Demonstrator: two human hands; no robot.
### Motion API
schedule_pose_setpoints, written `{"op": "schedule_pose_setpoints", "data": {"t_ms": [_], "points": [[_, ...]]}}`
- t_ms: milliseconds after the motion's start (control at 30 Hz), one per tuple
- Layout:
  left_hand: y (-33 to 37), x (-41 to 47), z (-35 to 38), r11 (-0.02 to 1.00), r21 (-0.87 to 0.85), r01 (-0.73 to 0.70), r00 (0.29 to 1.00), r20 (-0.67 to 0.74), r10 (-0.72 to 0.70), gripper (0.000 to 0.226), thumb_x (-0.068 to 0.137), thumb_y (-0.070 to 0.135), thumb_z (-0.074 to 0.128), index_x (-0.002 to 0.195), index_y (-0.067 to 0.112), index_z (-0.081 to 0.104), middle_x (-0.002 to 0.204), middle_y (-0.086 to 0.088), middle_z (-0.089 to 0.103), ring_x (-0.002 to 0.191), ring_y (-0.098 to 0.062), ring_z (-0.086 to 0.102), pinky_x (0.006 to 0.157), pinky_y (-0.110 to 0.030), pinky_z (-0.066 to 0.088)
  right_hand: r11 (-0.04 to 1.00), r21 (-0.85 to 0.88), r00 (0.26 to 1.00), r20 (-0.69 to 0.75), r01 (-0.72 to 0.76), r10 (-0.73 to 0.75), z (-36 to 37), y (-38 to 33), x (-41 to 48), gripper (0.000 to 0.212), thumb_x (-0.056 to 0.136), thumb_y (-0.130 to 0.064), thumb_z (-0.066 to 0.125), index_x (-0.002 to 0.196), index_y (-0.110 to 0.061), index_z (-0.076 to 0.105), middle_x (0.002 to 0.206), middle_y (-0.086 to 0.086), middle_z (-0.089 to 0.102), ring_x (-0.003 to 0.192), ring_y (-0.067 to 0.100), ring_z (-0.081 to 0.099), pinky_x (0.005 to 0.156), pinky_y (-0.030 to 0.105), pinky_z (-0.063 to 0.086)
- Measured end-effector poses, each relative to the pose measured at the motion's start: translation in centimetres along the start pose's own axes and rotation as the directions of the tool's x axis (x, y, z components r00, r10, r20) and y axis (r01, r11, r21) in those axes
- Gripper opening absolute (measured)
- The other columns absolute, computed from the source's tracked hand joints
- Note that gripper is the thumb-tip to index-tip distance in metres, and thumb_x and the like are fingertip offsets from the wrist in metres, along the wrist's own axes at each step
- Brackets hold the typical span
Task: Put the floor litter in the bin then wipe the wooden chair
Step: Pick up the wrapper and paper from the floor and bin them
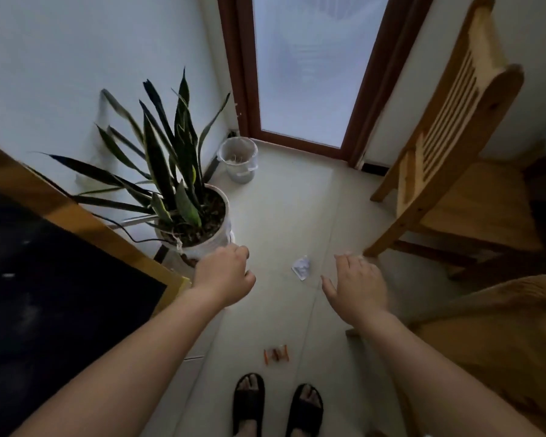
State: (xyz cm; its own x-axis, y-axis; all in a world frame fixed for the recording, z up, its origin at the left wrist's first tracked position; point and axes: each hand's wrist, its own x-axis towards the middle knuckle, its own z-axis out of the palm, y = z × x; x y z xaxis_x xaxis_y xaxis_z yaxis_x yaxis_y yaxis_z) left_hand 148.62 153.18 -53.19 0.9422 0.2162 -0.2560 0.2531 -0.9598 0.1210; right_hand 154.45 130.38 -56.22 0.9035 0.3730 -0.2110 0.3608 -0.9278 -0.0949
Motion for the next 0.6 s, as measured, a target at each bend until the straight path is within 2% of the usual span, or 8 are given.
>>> {"op": "schedule_pose_setpoints", "data": {"t_ms": [233, 367, 600], "points": [[-1.3, 6.3, 15.3, 0.997, 0.001, -0.073, 0.992, 0.106, 0.072, 0.036, 0.085, 0.033, 0.048, 0.116, 0.016, 0.056, 0.119, -0.004, 0.059, 0.108, -0.028, 0.056, 0.080, -0.038, 0.048, 0.998, -0.006, 0.997, 0.036, -0.070, 0.071, 13.2, 1.4, 5.1, 0.047, 0.090, -0.046, 0.041, 0.125, -0.014, 0.046, 0.121, 0.007, 0.056, 0.111, 0.025, 0.051, 0.090, 0.038, 0.040], [-2.2, 9.4, 25.8, 0.993, -0.027, -0.118, 0.974, 0.190, 0.121, 0.040, 0.086, 0.034, 0.048, 0.122, 0.018, 0.053, 0.125, -0.003, 0.057, 0.112, -0.027, 0.054, 0.082, -0.037, 0.045, 0.998, -0.023, 0.997, 0.037, -0.062, 0.063, 22.1, 2.8, 8.3, 0.047, 0.090, -0.044, 0.043, 0.124, -0.012, 0.047, 0.122, 0.009, 0.056, 0.112, 0.027, 0.051, 0.090, 0.038, 0.040], [-4.1, 13.8, 43.7, 0.977, 0.049, -0.207, 0.926, 0.331, 0.179, 0.041, 0.088, 0.034, 0.048, 0.125, 0.017, 0.052, 0.126, -0.006, 0.056, 0.114, -0.028, 0.052, 0.085, -0.039, 0.046, 0.996, -0.061, 0.997, 0.038, -0.061, 0.064, 38.5, 5.9, 14.1, 0.050, 0.089, -0.041, 0.045, 0.128, -0.010, 0.045, 0.126, 0.012, 0.055, 0.115, 0.030, 0.049, 0.092, 0.040, 0.038]]}}
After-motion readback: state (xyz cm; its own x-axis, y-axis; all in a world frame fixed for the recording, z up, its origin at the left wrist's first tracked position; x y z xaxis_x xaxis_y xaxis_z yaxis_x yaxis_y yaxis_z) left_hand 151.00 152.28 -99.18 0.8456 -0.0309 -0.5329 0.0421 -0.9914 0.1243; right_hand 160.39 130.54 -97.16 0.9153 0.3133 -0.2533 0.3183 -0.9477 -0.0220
